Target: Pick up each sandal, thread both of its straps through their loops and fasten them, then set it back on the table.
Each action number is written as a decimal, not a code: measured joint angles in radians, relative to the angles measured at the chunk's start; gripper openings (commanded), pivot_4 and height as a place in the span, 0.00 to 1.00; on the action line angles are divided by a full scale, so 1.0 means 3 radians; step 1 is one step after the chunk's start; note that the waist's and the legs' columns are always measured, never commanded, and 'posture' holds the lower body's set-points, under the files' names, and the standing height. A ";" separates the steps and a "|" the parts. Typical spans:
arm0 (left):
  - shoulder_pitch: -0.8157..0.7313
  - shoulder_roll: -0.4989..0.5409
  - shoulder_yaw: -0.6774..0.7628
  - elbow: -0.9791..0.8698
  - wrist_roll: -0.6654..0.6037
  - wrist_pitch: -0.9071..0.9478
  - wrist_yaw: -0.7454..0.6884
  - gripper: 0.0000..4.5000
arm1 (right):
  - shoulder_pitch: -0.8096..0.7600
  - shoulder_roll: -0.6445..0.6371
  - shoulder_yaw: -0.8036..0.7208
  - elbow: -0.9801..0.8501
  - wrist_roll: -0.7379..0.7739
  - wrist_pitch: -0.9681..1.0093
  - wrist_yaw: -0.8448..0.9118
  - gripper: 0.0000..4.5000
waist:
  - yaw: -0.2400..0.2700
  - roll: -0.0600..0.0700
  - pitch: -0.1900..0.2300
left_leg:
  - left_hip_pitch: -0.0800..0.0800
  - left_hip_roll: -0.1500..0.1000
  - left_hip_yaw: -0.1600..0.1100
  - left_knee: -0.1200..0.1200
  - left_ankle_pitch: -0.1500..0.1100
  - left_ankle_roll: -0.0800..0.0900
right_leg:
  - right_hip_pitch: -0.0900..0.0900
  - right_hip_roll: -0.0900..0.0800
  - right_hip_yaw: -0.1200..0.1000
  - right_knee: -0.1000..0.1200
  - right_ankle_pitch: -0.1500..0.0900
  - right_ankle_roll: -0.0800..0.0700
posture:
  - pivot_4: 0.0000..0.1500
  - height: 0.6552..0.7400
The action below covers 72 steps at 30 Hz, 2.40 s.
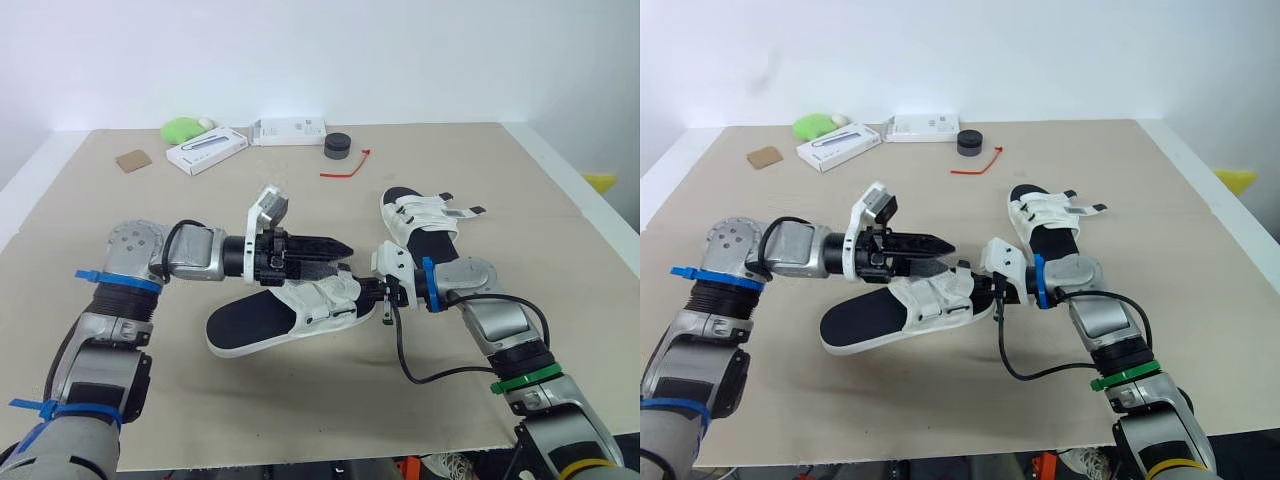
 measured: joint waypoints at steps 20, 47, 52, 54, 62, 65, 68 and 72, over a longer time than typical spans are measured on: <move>-0.0274 -0.0315 -0.0121 0.0623 -0.0024 0.0064 0.0651 0.92 | 0.0013 0.0001 -0.0004 -0.0004 0.0000 -0.0004 -0.0016 0.00 | 0.0000 0.0000 0.0000 | -0.0001 -0.0005 -0.0001 -0.0001 0.0002 -0.0004 | 0.0000 -0.0004 0.0001 -0.0001 0.0000 0.0001 | 1.00 1.00; -0.0439 -0.0827 0.0344 0.1223 -0.0030 0.0104 0.1251 0.92 | 0.0039 -0.0011 -0.0016 -0.0036 0.0004 0.0013 -0.0053 0.00 | 0.0001 -0.0001 -0.0001 | -0.0002 -0.0013 -0.0003 -0.0001 0.0006 -0.0010 | 0.0002 -0.0011 0.0000 -0.0002 0.0000 0.0008 | 1.00 1.00; -0.0404 -0.0879 0.0451 0.1223 -0.0027 0.0009 0.1322 0.92 | 0.0039 -0.0014 -0.0017 -0.0036 0.0004 0.0015 -0.0056 0.00 | 0.0002 -0.0001 -0.0001 | -0.0003 -0.0015 -0.0003 -0.0001 0.0007 -0.0012 | 0.0002 -0.0013 0.0001 -0.0002 -0.0003 0.0017 | 1.00 1.00; -0.0398 -0.0922 0.0529 0.1223 -0.0023 -0.0062 0.1362 0.92 | 0.0039 -0.0014 -0.0017 -0.0036 0.0005 0.0015 -0.0059 0.00 | 0.0002 -0.0001 0.0000 | -0.0003 -0.0015 -0.0003 -0.0001 0.0008 -0.0012 | 0.0002 -0.0013 0.0001 -0.0002 -0.0002 0.0016 | 1.00 1.00; -0.0315 -0.0973 0.0597 0.1112 -0.0049 -0.0105 0.1462 0.63 | 0.0039 -0.0016 -0.0015 -0.0038 0.0004 0.0020 -0.0059 0.00 | 0.0002 -0.0002 0.0000 | -0.0003 -0.0015 -0.0005 -0.0001 0.0008 -0.0013 | 0.0002 -0.0013 0.0000 -0.0003 -0.0003 0.0019 | 1.00 1.00; -0.0309 -0.0966 0.0604 0.1103 -0.0051 -0.0136 0.1513 0.44 | 0.0039 -0.0017 -0.0015 -0.0038 0.0004 0.0020 -0.0059 0.00 | 0.0003 -0.0002 0.0000 | -0.0003 -0.0015 -0.0005 -0.0001 0.0008 -0.0014 | 0.0002 -0.0013 0.0000 -0.0003 -0.0003 0.0019 | 1.00 1.00; -0.0283 -0.0992 0.0602 0.1103 -0.0051 -0.0139 0.1575 0.12 | 0.0039 -0.0016 -0.0015 -0.0038 0.0004 0.0018 -0.0059 0.00 | 0.0002 -0.0002 0.0000 | -0.0003 -0.0015 -0.0005 -0.0001 0.0008 -0.0014 | 0.0002 -0.0013 0.0000 -0.0003 -0.0004 0.0020 | 1.00 1.00; -0.0258 -0.0994 0.0606 0.1097 -0.0051 -0.0182 0.1654 0.03 | 0.0039 -0.0016 -0.0014 -0.0038 0.0004 0.0017 -0.0058 0.00 | 0.0002 -0.0002 0.0000 | -0.0003 -0.0015 -0.0005 -0.0001 0.0008 -0.0014 | 0.0002 -0.0013 0.0000 -0.0003 -0.0004 0.0020 | 1.00 1.00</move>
